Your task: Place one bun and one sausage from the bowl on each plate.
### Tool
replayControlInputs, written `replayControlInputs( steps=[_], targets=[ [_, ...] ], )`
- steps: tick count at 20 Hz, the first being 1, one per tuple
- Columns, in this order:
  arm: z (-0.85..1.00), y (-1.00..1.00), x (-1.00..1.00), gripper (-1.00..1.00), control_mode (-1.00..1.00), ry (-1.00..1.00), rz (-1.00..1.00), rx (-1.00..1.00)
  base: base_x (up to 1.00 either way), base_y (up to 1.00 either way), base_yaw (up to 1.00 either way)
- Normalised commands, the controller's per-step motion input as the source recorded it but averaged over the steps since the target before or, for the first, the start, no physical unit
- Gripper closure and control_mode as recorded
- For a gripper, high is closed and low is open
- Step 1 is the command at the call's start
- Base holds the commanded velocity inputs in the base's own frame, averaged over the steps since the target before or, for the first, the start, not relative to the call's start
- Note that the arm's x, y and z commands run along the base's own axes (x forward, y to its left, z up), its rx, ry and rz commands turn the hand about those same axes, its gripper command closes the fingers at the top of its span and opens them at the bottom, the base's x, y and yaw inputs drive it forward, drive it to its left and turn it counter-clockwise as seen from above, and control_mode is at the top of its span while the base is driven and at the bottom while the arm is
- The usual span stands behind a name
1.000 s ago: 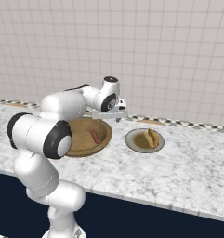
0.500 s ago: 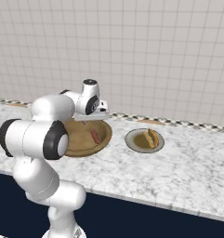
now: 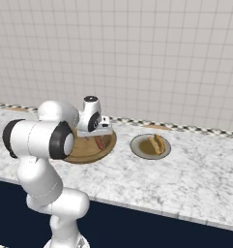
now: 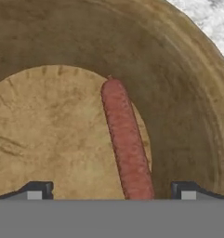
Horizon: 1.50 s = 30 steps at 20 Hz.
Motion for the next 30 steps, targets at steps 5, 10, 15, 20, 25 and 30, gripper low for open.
replayControlInputs(
  steps=[5,10,15,20,25,30],
  targets=[
    [-0.44,0.00,0.07,-1.00,-1.00,-0.02,0.00,-0.05,0.00,0.00,0.00],
    [-0.35,0.00,0.07,-1.00,-1.00,-0.10,0.00,0.00,0.00,0.00,0.00],
    [-0.32,0.00,0.25,-1.00,-1.00,-0.09,0.00,0.00,0.00,0.00,0.00],
    [-0.42,0.02,0.09,1.00,-1.00,-0.02,0.00,0.00,0.00,0.00,0.00],
    [-0.90,0.32,-0.28,1.00,-1.00,-0.06,0.00,-0.04,0.00,0.00,0.00],
    [-0.46,0.21,-0.59,1.00,-1.00,-0.01,-0.01,-0.01,0.00,0.00,0.00]
  ],
)
